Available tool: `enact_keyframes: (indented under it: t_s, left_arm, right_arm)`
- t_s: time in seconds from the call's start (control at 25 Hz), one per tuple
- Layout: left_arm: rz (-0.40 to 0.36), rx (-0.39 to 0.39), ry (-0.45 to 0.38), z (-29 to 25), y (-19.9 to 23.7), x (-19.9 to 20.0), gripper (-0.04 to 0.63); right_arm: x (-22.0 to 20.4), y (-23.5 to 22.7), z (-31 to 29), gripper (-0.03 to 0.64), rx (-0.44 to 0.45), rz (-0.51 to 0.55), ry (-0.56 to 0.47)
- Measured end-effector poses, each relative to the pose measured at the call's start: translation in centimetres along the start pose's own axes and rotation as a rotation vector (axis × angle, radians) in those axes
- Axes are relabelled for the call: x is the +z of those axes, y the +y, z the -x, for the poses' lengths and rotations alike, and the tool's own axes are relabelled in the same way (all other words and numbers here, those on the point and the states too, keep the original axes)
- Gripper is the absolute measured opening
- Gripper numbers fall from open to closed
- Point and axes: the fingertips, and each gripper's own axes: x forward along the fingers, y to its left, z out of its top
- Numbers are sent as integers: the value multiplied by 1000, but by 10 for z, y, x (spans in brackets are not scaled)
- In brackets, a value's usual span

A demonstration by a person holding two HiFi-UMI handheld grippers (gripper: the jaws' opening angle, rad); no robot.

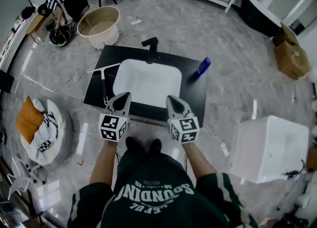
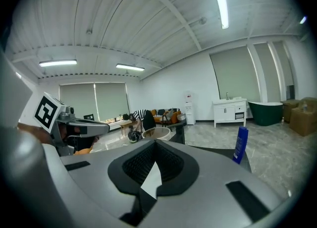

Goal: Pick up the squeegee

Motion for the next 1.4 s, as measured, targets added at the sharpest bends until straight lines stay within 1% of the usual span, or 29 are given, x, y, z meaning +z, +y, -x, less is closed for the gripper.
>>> enact_keyframes:
  t_s: [0.4, 0.6, 0.72, 0.88, 1.16, 1.4]
  left_arm:
    - [12, 18, -12, -24, 36, 9, 2]
    - [15, 24, -23, -28, 62, 16, 2]
    - [28, 38, -24, -28, 78, 16, 2]
    - [44, 66, -22, -24, 103, 13, 2]
    - [84, 129, -5, -6, 152, -3, 2]
    - [115, 172, 15, 4, 180, -17, 2]
  right_arm:
    - [6, 9, -43, 2, 41, 19, 18]
    - [18, 20, -70, 2, 51, 31, 14]
    - [23, 29, -84, 2, 62, 65, 15]
    - [28, 45, -105, 2, 91, 94, 28]
    - [28, 80, -147, 2, 151, 104, 52]
    - [23, 99, -173, 2, 189, 99, 77]
